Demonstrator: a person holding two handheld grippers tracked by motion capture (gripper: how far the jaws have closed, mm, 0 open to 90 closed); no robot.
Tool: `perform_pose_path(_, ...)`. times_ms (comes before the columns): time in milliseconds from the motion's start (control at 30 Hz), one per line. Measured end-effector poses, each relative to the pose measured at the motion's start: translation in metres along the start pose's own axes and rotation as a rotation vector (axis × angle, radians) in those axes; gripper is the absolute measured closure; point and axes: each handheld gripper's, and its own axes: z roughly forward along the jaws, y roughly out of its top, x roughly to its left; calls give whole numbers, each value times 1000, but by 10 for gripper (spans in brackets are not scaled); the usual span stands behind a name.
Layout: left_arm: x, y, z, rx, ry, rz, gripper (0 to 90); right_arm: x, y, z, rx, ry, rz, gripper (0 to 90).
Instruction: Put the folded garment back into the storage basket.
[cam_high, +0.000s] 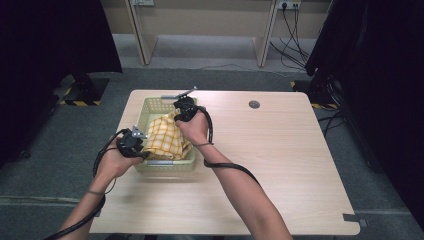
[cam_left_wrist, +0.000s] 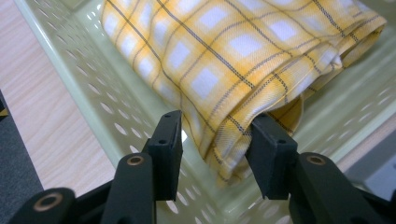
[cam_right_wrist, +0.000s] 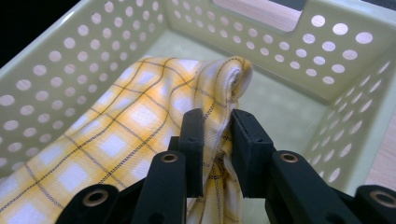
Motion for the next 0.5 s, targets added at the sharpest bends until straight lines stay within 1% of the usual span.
perform_pose_path(33,0,0,0,0,0,0,536,0,0,0,3,-6,2,738)
perform_pose_path(67,-1,0,-3,-15,0,-7,536,0,0,0,3,-6,2,738)
perform_pose_path(100,-1,0,-3,-15,0,-7,505,0,0,0,3,-6,2,738)
perform_pose_path(133,-1,0,-3,-15,0,-7,505,0,0,1,7,-10,1,738)
perform_pose_path(167,-3,-1,-6,-31,5,-13,505,0,0,1,7,-10,1,724)
perform_pose_path(200,-3,-1,-7,-35,9,-18,441,-1,0,2,14,-19,4,682)
perform_pose_path(233,-3,-2,-8,-39,14,-24,416,-1,-1,3,16,-22,7,672)
perform_pose_path(333,-3,-3,-10,-64,17,-42,379,-1,-1,3,17,-26,6,644)
perform_pose_path(433,-4,-3,-13,-81,27,-57,326,0,0,3,15,-38,-6,593)
perform_pose_path(500,-5,-3,-15,-92,20,-62,318,-1,-1,3,10,-39,-7,560)
